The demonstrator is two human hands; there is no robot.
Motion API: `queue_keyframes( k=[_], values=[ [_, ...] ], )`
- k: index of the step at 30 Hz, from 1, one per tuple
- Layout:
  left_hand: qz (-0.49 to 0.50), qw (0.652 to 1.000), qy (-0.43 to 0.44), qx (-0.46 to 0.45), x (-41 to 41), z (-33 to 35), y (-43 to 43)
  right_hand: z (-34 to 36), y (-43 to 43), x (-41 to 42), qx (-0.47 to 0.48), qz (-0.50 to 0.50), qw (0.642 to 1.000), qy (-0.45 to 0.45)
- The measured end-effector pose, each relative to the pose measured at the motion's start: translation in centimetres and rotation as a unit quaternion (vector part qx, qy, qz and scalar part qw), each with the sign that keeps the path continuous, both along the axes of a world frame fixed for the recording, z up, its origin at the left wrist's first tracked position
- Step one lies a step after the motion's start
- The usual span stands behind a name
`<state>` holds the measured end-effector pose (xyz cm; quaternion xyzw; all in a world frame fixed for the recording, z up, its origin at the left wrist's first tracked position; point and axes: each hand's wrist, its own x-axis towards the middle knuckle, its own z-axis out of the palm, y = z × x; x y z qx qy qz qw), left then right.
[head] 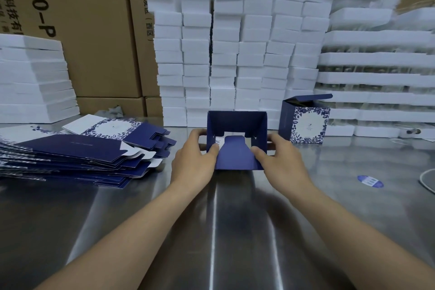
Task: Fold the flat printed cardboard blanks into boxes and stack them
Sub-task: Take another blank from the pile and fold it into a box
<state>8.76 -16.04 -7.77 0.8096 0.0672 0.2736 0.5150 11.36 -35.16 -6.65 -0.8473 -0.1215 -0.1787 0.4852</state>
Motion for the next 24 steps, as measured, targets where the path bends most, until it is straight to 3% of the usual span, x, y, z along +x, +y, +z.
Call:
queue_keyframes(
  k=[5,8,13,24],
  values=[
    [-0.056,0.975,0.044,-0.209,-0.6,1.3,-0.7,0.3,0.3,0.0,0.13,0.054,0.988,0.07],
    [-0.083,0.956,0.071,-0.271,-1.0,1.8,-0.9,0.5,0.8,-0.2,0.179,0.079,0.973,0.12],
    [-0.105,0.952,0.088,-0.275,-1.4,1.9,-0.9,-0.1,0.8,-0.2,0.16,0.07,0.98,0.098],
    [-0.083,0.975,0.095,-0.181,-1.0,1.2,-1.1,-1.0,0.9,0.0,0.091,0.085,0.991,0.058]
  ],
)
